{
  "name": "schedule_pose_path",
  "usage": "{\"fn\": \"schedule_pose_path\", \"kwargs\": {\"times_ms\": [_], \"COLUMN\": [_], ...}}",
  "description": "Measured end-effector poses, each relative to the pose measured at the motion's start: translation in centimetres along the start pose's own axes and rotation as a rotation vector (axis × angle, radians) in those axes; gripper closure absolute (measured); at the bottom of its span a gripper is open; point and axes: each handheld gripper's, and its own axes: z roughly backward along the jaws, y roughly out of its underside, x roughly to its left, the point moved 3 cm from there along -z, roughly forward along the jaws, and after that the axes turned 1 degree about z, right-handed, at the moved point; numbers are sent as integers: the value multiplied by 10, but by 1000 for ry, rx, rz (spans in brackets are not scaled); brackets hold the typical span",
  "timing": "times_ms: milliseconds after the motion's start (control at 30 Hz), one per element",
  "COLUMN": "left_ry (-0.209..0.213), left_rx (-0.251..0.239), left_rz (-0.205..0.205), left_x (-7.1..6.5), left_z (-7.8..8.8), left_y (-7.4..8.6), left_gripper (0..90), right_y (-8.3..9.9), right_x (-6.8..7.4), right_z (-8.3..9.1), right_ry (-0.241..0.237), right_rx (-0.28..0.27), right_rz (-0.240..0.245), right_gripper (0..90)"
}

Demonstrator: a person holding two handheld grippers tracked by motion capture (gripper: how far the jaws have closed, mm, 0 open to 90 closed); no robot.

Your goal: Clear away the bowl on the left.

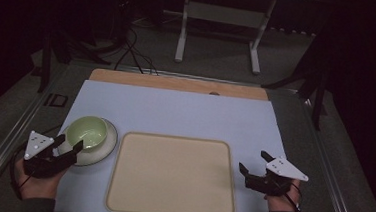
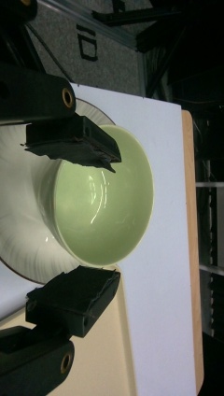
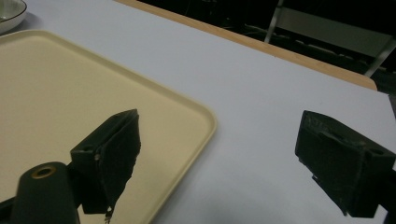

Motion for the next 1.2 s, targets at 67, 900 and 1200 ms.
{"fn": "schedule_pose_path", "kwargs": {"times_ms": [67, 900, 1200], "left_ry": [3, -41, -61], "left_rx": [-1, -3, 11], "left_rz": [-7, 6, 60], "left_x": [-2, -1, 10], "left_z": [0, -19, -26], "left_y": [-1, -7, -6], "left_gripper": [375, 379, 364], "right_y": [0, -3, -4], "right_x": [0, 1, 1], "right_z": [1, 1, 1], "right_ry": [5, 44, 49], "right_rx": [-3, -30, -35], "right_rz": [4, 23, 27], "right_gripper": [137, 128, 128]}}
